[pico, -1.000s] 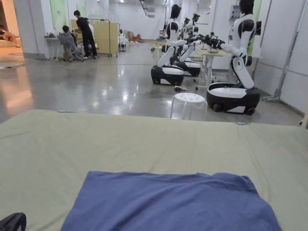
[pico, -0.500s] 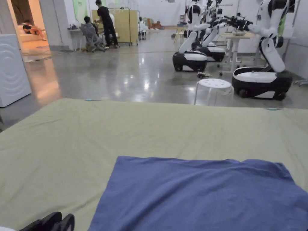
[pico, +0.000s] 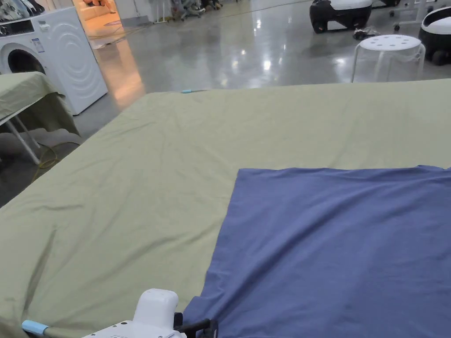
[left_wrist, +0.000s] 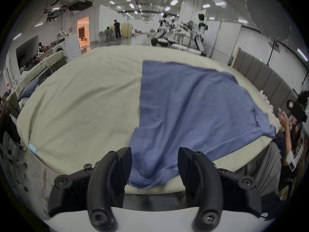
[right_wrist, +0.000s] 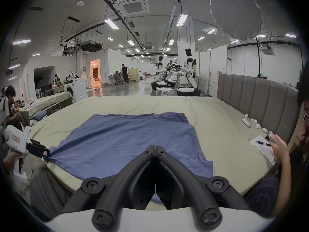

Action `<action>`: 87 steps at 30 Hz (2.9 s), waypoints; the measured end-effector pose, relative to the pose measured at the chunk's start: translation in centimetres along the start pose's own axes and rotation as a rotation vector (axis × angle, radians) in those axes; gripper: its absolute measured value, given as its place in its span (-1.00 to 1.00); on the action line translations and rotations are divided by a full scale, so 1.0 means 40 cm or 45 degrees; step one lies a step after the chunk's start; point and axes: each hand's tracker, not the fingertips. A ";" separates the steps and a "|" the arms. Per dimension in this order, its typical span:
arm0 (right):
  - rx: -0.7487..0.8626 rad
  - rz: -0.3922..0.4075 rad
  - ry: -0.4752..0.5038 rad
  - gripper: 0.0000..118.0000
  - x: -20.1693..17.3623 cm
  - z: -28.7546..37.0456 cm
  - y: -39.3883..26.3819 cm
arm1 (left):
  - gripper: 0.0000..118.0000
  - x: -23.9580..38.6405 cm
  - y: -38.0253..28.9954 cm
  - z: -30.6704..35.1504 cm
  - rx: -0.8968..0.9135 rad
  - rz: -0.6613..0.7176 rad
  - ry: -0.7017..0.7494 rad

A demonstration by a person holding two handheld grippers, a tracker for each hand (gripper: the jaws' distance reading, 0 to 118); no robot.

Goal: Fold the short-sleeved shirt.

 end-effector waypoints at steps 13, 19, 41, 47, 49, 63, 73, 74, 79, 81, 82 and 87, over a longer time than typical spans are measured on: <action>-0.088 -0.079 -0.163 -1.00 0.118 0.034 -0.031 | -0.79 0.043 -0.009 -0.055 -0.105 -0.082 0.023; -0.406 -0.200 -0.191 0.46 0.208 -0.009 -0.083 | -0.79 0.070 -0.018 -0.051 -0.105 -0.130 0.054; -0.456 0.031 -0.161 -0.85 0.147 -0.133 0.007 | -0.81 0.089 0.112 0.085 0.188 -0.056 -0.024; -0.352 -0.049 -0.121 -0.85 0.221 -0.394 0.145 | -0.81 0.042 0.351 -0.061 0.252 -0.126 -0.012; -0.361 -0.091 -0.112 -0.85 0.237 -0.500 0.155 | -0.81 0.026 0.410 -0.149 0.211 -0.131 -0.009; -0.362 -0.211 -0.130 0.23 0.268 -0.603 0.070 | 0.09 -0.071 0.400 -0.176 0.514 0.255 -0.189; 0.176 -0.192 -0.005 0.23 0.109 -0.178 0.123 | 0.03 0.073 0.236 0.171 0.832 -0.153 -0.050; 0.183 -0.174 -0.011 0.21 0.093 -0.159 0.120 | -0.02 0.071 0.227 0.181 0.851 -0.123 -0.119; 0.172 -0.032 -0.009 -1.00 0.017 -0.093 0.092 | -0.95 0.095 0.183 0.212 0.841 -0.082 -0.124; 0.138 0.020 0.039 -1.00 -0.002 -0.086 0.087 | -0.96 0.110 0.172 0.217 0.813 -0.081 -0.075; 0.146 0.036 0.005 -1.00 -0.014 -0.082 0.080 | -0.96 0.116 0.168 0.220 0.808 -0.108 -0.064; 0.144 0.073 0.021 -1.00 -0.031 -0.091 0.070 | -0.97 0.138 0.162 0.220 0.781 -0.138 -0.025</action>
